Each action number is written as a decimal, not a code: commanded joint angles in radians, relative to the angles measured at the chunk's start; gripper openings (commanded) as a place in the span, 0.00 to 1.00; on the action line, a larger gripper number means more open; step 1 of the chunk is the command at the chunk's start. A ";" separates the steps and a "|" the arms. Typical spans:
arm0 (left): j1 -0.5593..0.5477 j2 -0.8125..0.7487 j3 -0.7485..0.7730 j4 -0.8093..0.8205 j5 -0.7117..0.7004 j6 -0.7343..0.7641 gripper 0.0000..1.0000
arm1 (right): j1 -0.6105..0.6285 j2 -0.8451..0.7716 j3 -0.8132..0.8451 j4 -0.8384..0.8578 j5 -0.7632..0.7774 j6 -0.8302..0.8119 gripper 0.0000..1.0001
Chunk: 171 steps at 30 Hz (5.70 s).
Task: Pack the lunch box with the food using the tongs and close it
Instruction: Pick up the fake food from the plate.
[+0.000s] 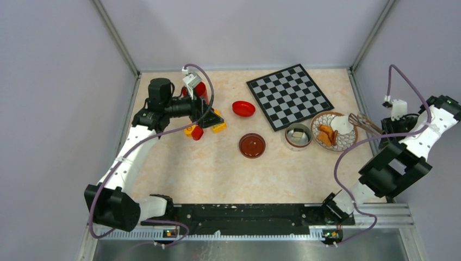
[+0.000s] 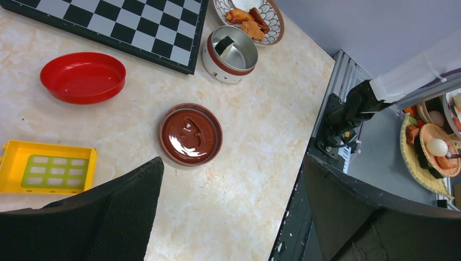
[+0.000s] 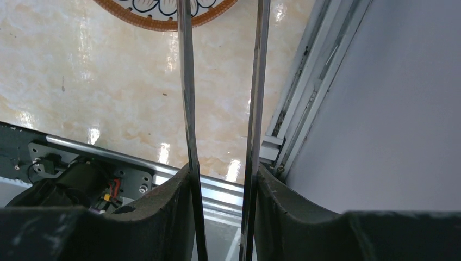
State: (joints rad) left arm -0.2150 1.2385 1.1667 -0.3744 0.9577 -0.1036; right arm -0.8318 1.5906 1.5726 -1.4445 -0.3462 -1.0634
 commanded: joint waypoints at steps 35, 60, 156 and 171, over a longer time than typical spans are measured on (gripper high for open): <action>0.009 -0.016 0.002 0.028 0.022 -0.008 0.99 | 0.003 0.220 0.083 0.093 -0.041 0.051 0.36; 0.016 -0.020 -0.004 0.023 0.033 -0.005 0.99 | -0.095 0.076 -0.036 -0.005 0.010 0.026 0.33; 0.019 -0.017 -0.002 0.038 0.017 -0.016 0.99 | 0.099 0.043 0.046 -0.052 -0.144 0.137 0.00; 0.054 -0.023 0.007 0.028 -0.040 -0.014 0.99 | 0.332 -0.051 0.181 -0.042 -0.358 0.311 0.00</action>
State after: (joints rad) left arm -0.1856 1.2392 1.1667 -0.3744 0.9424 -0.1211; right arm -0.6361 1.5898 1.6409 -1.4937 -0.5400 -0.8570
